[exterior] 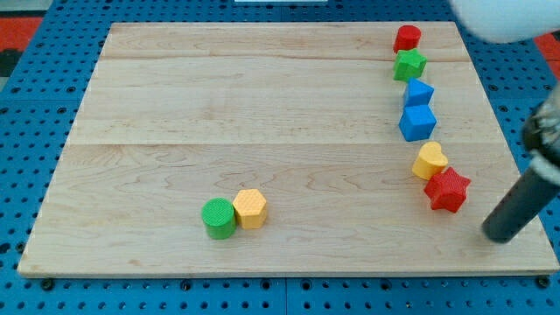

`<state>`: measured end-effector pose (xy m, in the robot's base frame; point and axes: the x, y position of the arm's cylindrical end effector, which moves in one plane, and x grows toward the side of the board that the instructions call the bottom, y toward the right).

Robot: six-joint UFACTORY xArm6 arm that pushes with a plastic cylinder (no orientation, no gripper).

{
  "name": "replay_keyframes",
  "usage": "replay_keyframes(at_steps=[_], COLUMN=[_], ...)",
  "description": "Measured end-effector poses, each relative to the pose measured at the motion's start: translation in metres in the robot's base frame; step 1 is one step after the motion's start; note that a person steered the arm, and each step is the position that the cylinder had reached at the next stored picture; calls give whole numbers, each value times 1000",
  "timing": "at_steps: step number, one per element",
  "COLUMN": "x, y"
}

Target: Nudge red star left a bit

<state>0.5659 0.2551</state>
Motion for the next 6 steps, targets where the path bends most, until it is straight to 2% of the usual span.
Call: replay_keyframes(at_steps=[1,3,4,5,6], x=[-36,-36,-60,-80,-79], y=[1,-226,-188,-239,-262])
